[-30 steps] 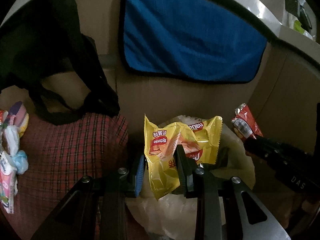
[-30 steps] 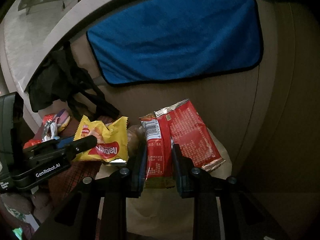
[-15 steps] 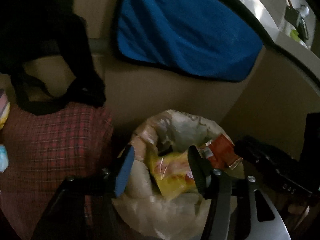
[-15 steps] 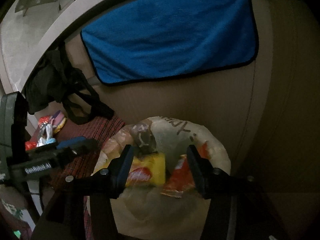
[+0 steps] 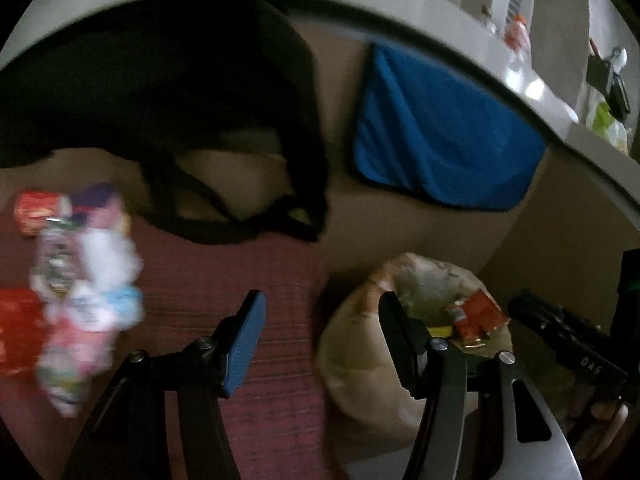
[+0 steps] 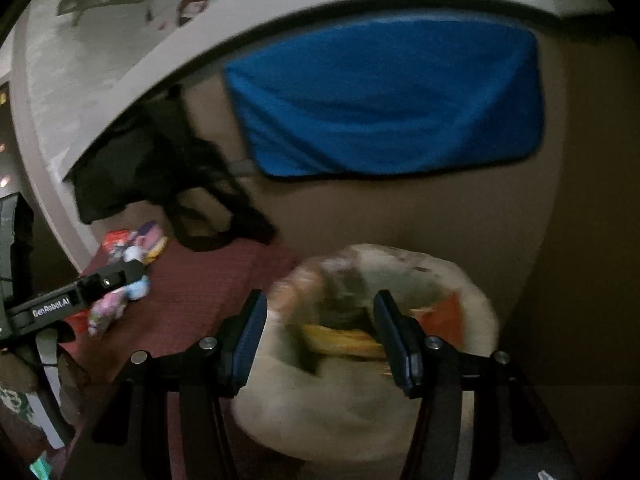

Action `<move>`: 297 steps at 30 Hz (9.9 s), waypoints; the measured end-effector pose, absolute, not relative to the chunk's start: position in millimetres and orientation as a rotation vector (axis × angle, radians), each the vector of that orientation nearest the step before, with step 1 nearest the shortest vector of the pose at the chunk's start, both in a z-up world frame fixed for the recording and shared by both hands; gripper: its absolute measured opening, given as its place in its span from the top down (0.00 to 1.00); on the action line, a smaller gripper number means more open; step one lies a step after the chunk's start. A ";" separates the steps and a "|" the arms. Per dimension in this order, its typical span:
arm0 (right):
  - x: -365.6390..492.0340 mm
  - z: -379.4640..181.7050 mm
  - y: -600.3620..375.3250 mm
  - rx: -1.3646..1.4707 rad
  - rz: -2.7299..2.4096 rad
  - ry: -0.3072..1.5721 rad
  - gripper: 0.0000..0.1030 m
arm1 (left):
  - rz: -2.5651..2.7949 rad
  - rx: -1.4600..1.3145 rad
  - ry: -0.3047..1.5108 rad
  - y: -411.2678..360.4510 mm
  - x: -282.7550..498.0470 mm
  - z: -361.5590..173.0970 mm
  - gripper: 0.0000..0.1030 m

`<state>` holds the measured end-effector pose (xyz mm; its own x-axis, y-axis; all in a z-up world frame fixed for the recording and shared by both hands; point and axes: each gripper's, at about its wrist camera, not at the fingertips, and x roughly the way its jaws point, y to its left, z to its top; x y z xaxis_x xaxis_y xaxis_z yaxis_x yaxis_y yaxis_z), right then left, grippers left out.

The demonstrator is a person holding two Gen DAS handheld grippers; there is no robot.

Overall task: Collect trash
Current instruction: 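Open both tools to release the wrappers and withdraw from the bin, then grasp the red plastic bag with the left tool while the right tool grasps the white plastic bag, then carry both bags over the trash bin and drop them in, then move both tools back toward the remaining trash on the bed, then grasp the crushed red can with the left tool while the right tool grasps the silver wrapper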

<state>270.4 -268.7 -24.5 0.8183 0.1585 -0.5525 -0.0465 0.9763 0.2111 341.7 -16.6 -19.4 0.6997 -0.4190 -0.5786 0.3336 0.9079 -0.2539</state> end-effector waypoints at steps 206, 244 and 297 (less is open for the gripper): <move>281.6 -47.4 -339.5 0.224 0.050 0.556 0.39 | -0.626 -0.208 0.725 -92.8 353.5 -34.8 0.47; 266.2 -27.5 -4.8 -0.043 0.536 0.626 0.39 | 0.015 -0.365 0.554 351.2 283.3 -24.6 0.46; 365.3 -43.2 81.0 -0.192 0.628 0.790 0.84 | -0.025 -0.338 0.683 315.7 261.6 -76.2 0.50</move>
<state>365.3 81.0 -43.2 0.5340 0.4542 -0.7131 -0.5928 0.8025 0.0672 261.6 315.7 -76.2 0.7776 -0.1326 -0.6146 -0.0873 0.9453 -0.3143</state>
